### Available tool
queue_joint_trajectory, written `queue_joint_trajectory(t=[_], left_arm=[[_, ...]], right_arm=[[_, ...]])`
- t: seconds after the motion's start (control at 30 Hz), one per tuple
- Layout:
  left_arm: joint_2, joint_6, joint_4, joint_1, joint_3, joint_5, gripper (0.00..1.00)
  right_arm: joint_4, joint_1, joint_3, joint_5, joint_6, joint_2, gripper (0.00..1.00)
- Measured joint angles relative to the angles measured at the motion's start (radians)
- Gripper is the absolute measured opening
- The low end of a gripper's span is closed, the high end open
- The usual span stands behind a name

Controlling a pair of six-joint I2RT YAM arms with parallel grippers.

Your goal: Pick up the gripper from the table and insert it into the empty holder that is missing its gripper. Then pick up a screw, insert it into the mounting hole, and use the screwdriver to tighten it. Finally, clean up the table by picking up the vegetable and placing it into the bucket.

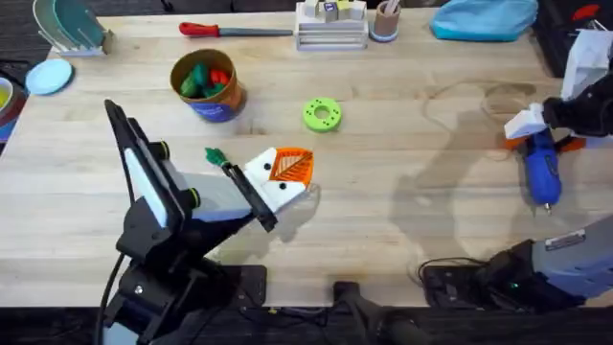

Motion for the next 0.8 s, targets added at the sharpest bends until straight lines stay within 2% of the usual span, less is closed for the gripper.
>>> queue_joint_trajectory(t=[0.4, 0.73, 0.8], left_arm=[[0.0, 0.0, 0.0, 0.0, 0.0, 0.0, 0.005], [0.0, 0.0, 0.0, 0.0, 0.0, 0.0, 0.005], [0.0, 0.0, 0.0, 0.0, 0.0, 0.0, 0.005]], right_arm=[[0.002, -0.003, 0.0, 0.01, -0.003, 0.0, 0.495], [0.006, -0.006, -0.001, 0.023, -0.01, -0.002, 0.244], [0.005, -0.006, -0.001, 0.023, -0.01, -0.002, 0.242]])
